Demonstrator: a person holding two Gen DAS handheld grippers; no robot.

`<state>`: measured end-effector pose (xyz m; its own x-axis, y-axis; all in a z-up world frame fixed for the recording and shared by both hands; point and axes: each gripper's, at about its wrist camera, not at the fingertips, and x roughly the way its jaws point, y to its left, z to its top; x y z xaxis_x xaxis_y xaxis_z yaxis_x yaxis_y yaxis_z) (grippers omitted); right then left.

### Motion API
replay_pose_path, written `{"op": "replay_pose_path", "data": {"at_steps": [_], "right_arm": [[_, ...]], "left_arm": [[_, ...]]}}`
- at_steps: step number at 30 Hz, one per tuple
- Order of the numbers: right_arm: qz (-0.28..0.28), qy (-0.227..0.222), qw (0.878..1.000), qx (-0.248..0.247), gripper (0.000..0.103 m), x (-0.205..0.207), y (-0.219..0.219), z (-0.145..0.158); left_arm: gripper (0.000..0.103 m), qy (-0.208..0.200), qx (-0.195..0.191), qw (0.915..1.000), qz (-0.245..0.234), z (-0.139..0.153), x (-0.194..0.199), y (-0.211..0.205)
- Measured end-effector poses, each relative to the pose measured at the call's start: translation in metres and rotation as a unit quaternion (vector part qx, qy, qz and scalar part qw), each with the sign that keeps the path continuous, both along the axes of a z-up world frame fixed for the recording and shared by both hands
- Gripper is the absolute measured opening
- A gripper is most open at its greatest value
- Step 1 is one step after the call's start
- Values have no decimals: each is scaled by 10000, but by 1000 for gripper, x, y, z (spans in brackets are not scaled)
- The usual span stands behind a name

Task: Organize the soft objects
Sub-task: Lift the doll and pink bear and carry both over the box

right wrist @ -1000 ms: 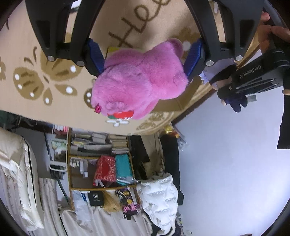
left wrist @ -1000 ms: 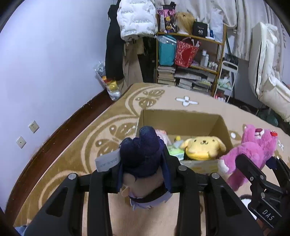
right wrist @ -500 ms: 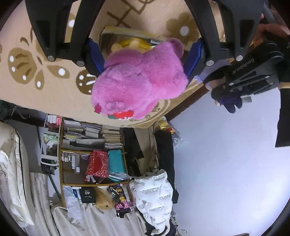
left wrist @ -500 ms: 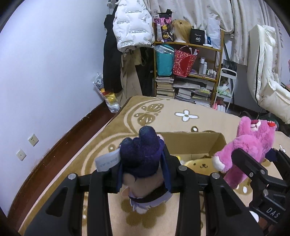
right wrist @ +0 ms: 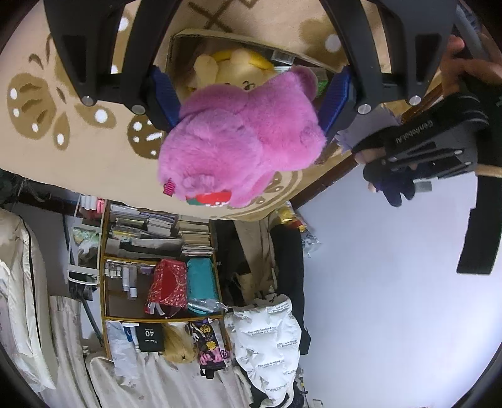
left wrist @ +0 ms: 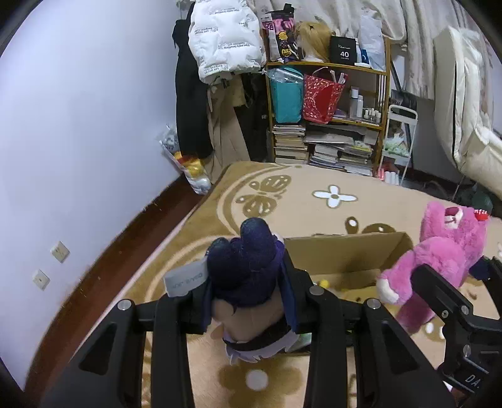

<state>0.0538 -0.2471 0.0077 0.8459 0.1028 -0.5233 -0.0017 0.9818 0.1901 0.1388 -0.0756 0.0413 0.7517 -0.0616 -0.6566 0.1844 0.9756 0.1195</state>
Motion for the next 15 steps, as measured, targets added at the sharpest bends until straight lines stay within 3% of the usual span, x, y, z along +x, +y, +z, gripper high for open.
{"op": "replay_pose_path", "data": {"at_steps": [15], "right_arm": [[-74,287,9995,115,85,22,-7,-24]], "left_arm": [[35,-80,-233,9996,-115,-19,10,-3]]}}
